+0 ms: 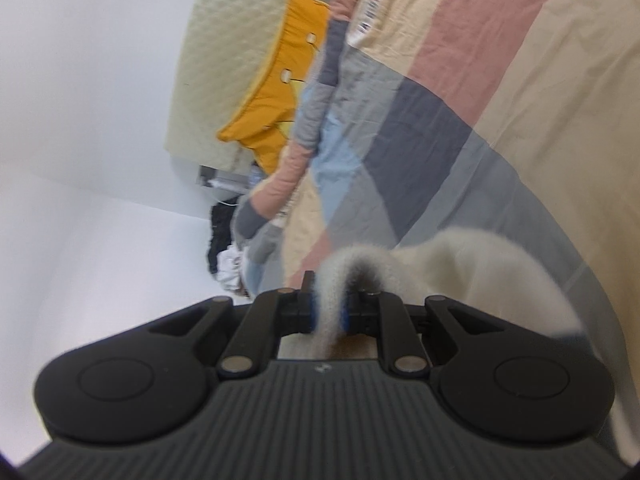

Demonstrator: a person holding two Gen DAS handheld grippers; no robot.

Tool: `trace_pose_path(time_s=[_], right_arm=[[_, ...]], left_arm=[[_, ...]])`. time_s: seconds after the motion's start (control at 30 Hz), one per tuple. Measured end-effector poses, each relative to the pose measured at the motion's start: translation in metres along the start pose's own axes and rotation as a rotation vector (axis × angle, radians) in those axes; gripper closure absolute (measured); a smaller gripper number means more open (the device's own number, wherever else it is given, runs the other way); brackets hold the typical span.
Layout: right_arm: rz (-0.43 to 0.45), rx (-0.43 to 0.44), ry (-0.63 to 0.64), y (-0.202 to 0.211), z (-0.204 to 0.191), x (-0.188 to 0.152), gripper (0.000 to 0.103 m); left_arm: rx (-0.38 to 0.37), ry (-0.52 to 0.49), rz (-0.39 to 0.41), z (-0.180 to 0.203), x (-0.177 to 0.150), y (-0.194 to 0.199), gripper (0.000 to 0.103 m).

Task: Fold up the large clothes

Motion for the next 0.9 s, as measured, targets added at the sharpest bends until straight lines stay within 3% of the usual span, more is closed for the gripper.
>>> trace_pose_path(time_s=[0.1,0.23,0.33,0.53,0.67,0.77,0.83,0.9], right_arm=[[-0.019,-0.063,-0.023,-0.027,0.025,0.009,0.088],[-0.035,-0.085,-0.078,-0.055,0.058,0.013,0.088],[-0.063,-0.107,-0.035,-0.072,0.062,0.01,0.088],[-0.067,-0.111,-0.038,-0.081,0.074,0.01,0.089],[-0.062,-0.098,-0.012,-0.073,0.067,0.007,0.088],[-0.057,-0.08,0.064,-0.063,0.05,0.002,0.071],[-0.071,-0.075,0.152,-0.052,0.033,-0.003,0.046],[-0.043,-0.072,0.261,-0.036,0.016,-0.006,0.043]], left_arm=[[0.037,0.012,0.048,-0.028,0.016,-0.012,0.1],[0.06,0.033,0.0,-0.058,0.019,-0.034,0.1],[0.045,0.044,-0.032,-0.069,0.014,-0.05,0.1],[0.046,0.009,-0.091,-0.07,-0.002,-0.06,0.1],[0.065,-0.087,-0.108,-0.057,-0.012,-0.053,0.099],[0.062,-0.129,-0.136,-0.048,-0.026,-0.044,0.099],[0.093,-0.197,-0.132,-0.04,-0.034,-0.035,0.099],[0.109,-0.269,-0.14,-0.031,-0.043,-0.03,0.099]])
Point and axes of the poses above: each gripper's, at about its wrist camera, not at the fingertips, and y roughly against the way its jaws point, z to its right, x to its top, the point moved 6 cm from there along -y, roughly the way its jaws point, and after that the axes turned 1 degree about -x, right-handed, at the moved point
